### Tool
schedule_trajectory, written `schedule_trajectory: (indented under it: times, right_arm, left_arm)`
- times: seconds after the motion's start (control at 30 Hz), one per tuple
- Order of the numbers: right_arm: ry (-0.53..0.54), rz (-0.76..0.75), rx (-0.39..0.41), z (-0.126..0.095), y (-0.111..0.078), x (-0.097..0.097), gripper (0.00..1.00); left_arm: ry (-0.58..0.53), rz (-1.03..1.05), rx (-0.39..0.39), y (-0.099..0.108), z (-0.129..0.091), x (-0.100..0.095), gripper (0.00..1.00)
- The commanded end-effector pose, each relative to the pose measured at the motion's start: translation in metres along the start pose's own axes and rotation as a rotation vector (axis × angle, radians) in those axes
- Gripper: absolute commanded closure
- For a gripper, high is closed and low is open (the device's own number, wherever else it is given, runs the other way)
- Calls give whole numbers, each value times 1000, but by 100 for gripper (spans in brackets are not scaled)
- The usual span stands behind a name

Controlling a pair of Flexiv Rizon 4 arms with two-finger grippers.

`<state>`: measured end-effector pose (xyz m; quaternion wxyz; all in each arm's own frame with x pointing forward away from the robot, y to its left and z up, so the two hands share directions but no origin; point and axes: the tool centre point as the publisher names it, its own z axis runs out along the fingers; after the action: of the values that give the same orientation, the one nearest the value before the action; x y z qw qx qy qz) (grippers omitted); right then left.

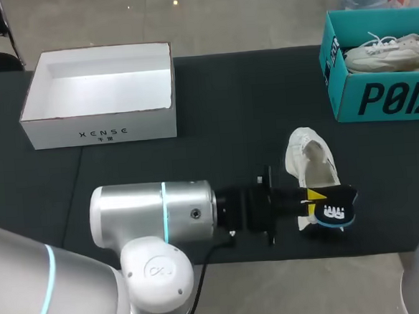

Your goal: Take the shoe out of the shoebox, open the shoe tongue, remove and reinsert the insole, then place the shoe into the shoebox

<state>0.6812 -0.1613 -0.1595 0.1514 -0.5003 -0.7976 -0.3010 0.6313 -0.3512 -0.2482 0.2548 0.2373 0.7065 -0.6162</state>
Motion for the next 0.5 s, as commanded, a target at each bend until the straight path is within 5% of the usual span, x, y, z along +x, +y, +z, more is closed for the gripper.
schedule_trajectory:
  times: [0.03,0.5]
  right_arm:
    - [-1,1,1,0,-1,0,0]
    - [-1,1,1,0,-1,0,0]
  left_arm:
    - [-5,-1,-9,-2,-1,8,100]
    - [25,12,-75,19,-21,6,100]
